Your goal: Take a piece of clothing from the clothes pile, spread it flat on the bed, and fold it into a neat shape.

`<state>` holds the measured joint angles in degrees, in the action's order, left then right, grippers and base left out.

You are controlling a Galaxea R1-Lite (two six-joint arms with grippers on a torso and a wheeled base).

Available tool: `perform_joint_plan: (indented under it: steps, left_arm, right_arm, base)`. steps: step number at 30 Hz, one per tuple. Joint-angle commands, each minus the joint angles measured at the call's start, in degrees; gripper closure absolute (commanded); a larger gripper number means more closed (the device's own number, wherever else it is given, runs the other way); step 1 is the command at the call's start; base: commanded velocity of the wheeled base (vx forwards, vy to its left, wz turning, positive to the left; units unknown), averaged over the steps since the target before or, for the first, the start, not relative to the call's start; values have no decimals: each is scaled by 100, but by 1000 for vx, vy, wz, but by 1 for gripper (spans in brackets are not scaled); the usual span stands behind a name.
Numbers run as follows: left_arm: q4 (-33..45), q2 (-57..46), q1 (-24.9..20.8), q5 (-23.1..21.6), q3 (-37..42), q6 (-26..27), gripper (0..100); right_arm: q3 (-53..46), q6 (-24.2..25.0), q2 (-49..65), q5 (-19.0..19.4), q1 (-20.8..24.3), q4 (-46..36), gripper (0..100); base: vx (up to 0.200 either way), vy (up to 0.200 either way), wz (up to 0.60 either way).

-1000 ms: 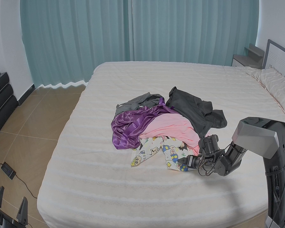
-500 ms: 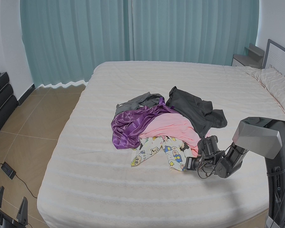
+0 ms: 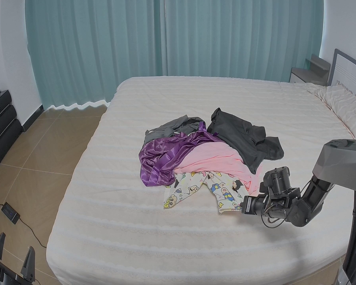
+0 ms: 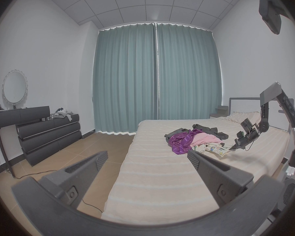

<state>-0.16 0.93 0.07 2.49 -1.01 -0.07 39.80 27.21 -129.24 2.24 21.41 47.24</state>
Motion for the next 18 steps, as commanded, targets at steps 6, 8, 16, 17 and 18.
perform_joint_plan:
  steps: [6,8,16,17,18]
  left_arm:
    - [-11,-93,1,-55,101,16,0]
    - [-19,-93,1,-126,101,16,0]
    - [-722,1850,-42,-961,-2439,-775,0]
    - [-714,2236,-42,-1251,-2579,-476,0]
    - [-722,2456,-42,-1374,-2615,-371,0]
  right_arm:
    - [-2011,65,1929,575,21,1191,100]
    - [-2275,65,2272,681,13,1393,100]
    - [-2653,364,4285,971,13,1683,100]
    - [-2636,364,4531,1024,13,1683,100]
    - [-2618,364,4619,1041,13,1683,100]
  base:
    - [0,0,0]
    - [0,0,0]
    - [0,0,0]
    - [0,0,0]
    - [0,0,0]
